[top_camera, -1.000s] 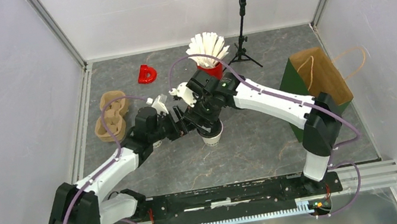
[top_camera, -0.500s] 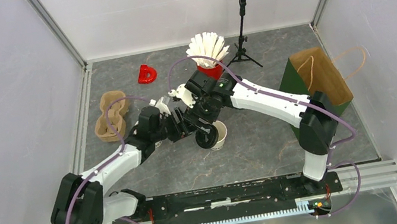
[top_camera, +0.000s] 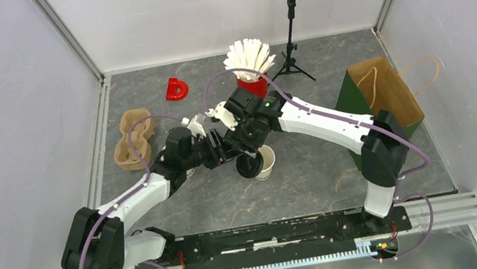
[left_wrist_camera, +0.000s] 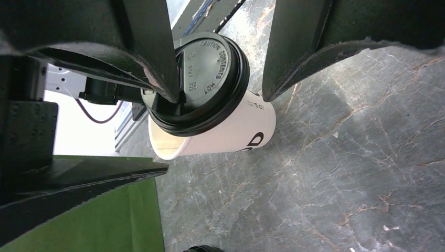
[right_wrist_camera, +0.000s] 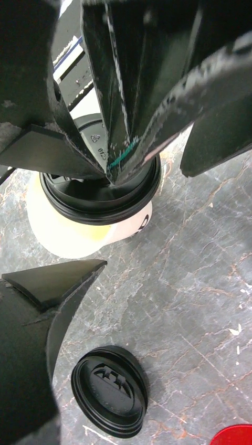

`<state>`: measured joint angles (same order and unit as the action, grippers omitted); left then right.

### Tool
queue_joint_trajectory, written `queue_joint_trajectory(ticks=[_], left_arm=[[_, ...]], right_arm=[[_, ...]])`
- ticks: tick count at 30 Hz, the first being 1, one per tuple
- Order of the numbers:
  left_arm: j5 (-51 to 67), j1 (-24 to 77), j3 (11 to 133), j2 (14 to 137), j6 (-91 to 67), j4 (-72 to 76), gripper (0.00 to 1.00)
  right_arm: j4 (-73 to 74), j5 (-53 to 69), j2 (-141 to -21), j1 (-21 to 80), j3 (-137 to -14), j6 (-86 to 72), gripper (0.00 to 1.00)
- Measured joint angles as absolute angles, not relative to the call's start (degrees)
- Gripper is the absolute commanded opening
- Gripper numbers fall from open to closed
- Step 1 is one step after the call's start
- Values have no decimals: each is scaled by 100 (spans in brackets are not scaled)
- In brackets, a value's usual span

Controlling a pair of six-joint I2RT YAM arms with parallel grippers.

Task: Pack the takeout coffee

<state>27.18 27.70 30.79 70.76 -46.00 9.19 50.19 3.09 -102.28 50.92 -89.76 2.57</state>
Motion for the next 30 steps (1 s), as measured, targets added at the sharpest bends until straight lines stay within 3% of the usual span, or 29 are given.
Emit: queue_joint_trajectory(ticks=[11, 19, 30], left_arm=[[2847, 2770, 3068, 6698, -4709, 996, 64], [2650, 2770, 2939, 6348, -4694, 554, 64], [2602, 2770, 2838, 6239, -4694, 434, 65]], right_arm=[[4713, 1, -9817, 5092, -8405, 150, 48], [4491, -30, -9657, 5092, -8202, 126, 33], [4270, -49, -9365, 5092, -8036, 86, 27]])
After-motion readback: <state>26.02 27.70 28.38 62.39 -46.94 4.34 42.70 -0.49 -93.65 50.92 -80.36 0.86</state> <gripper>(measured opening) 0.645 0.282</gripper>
